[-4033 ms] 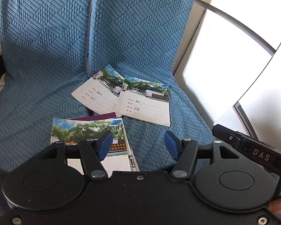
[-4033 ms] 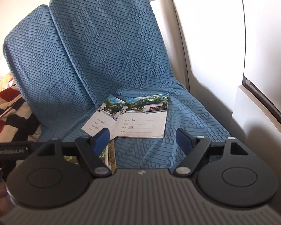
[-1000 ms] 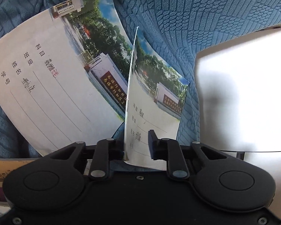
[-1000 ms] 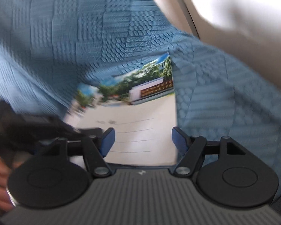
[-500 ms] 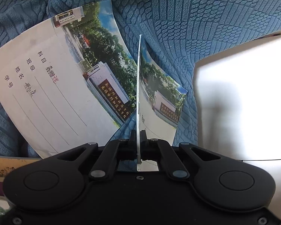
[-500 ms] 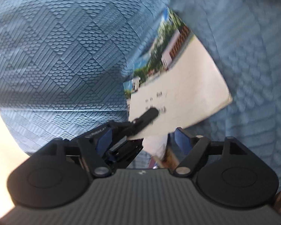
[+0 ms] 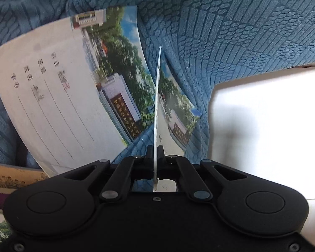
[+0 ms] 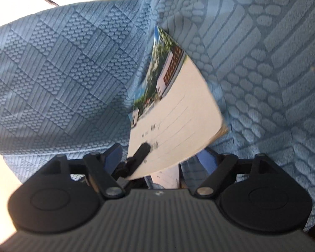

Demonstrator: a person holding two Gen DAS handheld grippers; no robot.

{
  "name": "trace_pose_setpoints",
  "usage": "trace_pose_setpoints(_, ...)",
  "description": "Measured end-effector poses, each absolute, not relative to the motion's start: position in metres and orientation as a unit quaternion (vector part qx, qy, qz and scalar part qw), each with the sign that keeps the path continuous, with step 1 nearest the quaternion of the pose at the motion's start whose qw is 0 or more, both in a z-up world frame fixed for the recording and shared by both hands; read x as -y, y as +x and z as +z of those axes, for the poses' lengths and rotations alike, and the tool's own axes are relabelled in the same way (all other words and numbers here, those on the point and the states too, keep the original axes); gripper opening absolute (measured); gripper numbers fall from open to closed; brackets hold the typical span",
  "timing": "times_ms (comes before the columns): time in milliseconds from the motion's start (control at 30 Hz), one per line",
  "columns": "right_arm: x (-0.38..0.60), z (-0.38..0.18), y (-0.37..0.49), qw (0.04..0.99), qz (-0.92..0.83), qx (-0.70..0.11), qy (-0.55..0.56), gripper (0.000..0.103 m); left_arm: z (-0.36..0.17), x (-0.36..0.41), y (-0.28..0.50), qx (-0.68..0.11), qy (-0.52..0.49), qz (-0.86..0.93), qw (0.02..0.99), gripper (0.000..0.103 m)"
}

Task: Organize objects
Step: 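Close the right tool on an envelope while the left tool holds its own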

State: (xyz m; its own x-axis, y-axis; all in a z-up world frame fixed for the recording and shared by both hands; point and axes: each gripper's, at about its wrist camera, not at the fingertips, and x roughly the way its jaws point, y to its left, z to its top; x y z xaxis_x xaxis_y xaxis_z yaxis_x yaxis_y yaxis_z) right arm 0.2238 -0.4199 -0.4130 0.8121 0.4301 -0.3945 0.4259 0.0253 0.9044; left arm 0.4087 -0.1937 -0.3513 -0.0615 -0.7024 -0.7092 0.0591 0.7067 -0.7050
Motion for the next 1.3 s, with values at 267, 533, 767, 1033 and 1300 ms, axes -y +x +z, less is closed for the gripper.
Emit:
trace_pose_setpoints(267, 0.443, -0.411, 0.219, 0.666, -0.006, -0.257, 0.700, 0.082, -0.342, 0.193, 0.413, -0.656, -0.255, -0.293, 0.647, 0.000)
trace_pose_setpoints(533, 0.461, -0.405, 0.240, 0.678, 0.020, -0.256, 0.689, 0.074, -0.345, 0.190, 0.414, -0.659, -0.246, -0.288, 0.650, 0.000)
trace_pose_setpoints(767, 0.457, -0.405, 0.249, 0.708, -0.007, -0.294, 0.642, 0.033, -0.344, 0.192, 0.413, -0.655, -0.233, -0.291, 0.657, 0.001)
trace_pose_setpoints(1033, 0.452, -0.398, 0.250, 0.731, -0.004, -0.310, 0.608, 0.009, -0.342, 0.193, 0.409, -0.651, -0.216, -0.292, 0.666, 0.001)
trace_pose_setpoints(1300, 0.446, -0.375, 0.246, 0.781, -0.014, -0.314, 0.539, 0.007, -0.330, 0.200, 0.394, -0.637, -0.178, -0.304, 0.686, 0.002)
